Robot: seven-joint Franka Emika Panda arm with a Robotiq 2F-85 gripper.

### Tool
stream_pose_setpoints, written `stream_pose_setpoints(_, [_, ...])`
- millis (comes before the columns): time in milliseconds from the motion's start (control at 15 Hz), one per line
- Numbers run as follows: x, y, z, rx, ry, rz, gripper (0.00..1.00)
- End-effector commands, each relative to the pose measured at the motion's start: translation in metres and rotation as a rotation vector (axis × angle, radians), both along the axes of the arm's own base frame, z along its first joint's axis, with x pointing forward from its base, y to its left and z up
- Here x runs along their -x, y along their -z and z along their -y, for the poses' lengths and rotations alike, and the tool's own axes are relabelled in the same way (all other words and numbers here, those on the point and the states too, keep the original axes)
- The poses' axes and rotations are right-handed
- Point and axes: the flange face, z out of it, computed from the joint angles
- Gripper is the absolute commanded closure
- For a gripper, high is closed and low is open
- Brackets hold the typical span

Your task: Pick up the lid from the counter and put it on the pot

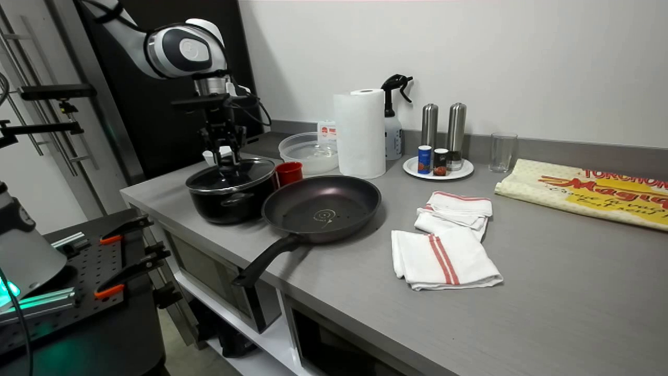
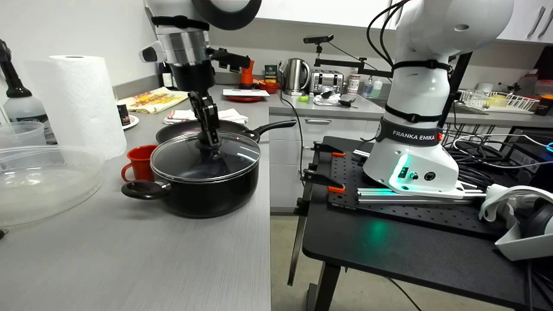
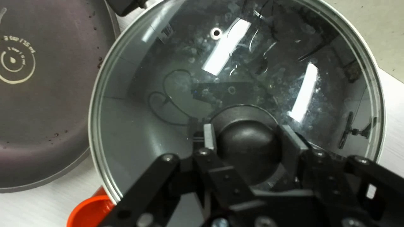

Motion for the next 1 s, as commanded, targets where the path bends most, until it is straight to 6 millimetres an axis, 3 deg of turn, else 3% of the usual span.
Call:
stream_pose_setpoints(0, [0.0080, 0.0020, 0.0015, -0.008, 0.005, -0.015, 0.23])
stream_pose_setpoints(200, [0.0101, 0.0044, 0.0025, -0.006, 0.006, -0.024, 0.02])
stream_pose_setpoints(267, [0.0105, 0.0049, 0.0029, -0.007, 0.007, -0.026, 0.01])
stream_pose_setpoints(933, [0.0138, -0.0049, 0.0045, -0.014, 0.004, -0.009, 0.00])
